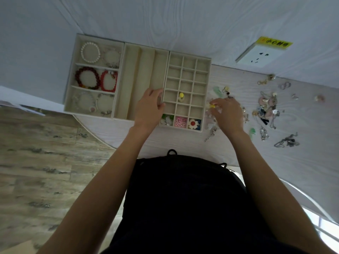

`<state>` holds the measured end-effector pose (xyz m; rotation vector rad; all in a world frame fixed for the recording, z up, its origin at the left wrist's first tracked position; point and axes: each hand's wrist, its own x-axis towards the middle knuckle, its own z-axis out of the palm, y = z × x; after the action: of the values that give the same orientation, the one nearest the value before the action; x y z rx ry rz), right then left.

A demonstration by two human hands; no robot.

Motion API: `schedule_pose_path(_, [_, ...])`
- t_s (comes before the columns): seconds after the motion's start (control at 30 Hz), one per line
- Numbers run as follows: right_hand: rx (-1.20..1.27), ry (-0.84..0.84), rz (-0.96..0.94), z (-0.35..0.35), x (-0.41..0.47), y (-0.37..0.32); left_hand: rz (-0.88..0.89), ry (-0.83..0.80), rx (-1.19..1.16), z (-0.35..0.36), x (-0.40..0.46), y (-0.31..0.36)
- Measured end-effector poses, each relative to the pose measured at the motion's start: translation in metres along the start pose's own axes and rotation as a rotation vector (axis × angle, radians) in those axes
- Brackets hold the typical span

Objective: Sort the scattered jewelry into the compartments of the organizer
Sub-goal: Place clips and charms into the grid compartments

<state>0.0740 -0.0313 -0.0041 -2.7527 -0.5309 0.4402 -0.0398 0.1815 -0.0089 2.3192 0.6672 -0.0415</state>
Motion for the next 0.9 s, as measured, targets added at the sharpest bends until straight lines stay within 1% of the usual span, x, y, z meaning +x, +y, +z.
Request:
schedule_pose_path(0.1, [0.139,0.099,0.013,-0.017,-0.003,-0.003,-0.002,0.002,-0.004,0.000,-0.001,0.001])
schedule_pose_path(0.17, [0.270,0.104,-0.032,-0.029,-0.003,-0.013,0.004,0.014,-0.013,0.001,-0.002,0.001])
schedule_pose_path(0.2, [0.302,0.094,-0.083,-0.032,-0.002,-0.021,0.007,0.016,-0.017,0.002,-0.001,0.000])
schedule_pose_path(0.3, [0.242,0.026,-0.269,-0.025,0.006,-0.051,0.008,0.013,-0.039,0.002,0.000,-0.002])
schedule_pose_path(0.4, [0.144,-0.063,-0.367,-0.005,0.018,-0.064,0.008,0.015,-0.041,0.002,0.001,-0.003])
schedule_pose_path(0.47, [0.111,-0.085,-0.349,0.001,0.021,-0.063,0.009,0.014,-0.045,0.002,0.000,-0.002])
schedule_pose_path(0.5, [0.109,-0.071,-0.327,0.000,0.021,-0.063,0.009,0.014,-0.050,0.002,0.000,-0.003])
schedule_pose_path(0.6, [0.169,0.039,-0.257,-0.005,0.021,-0.059,0.005,0.013,-0.056,0.002,0.001,-0.004])
schedule_pose_path(0.63, [0.179,0.049,-0.237,-0.005,0.022,-0.058,0.001,0.012,-0.058,0.003,0.001,-0.004])
schedule_pose_path(0.77, [0.065,-0.060,-0.211,0.004,0.027,-0.062,0.002,0.017,-0.075,0.004,0.001,-0.005])
schedule_pose_path(0.9, [-0.100,-0.050,-0.258,0.013,0.030,-0.069,0.002,0.029,-0.050,0.005,0.000,-0.005])
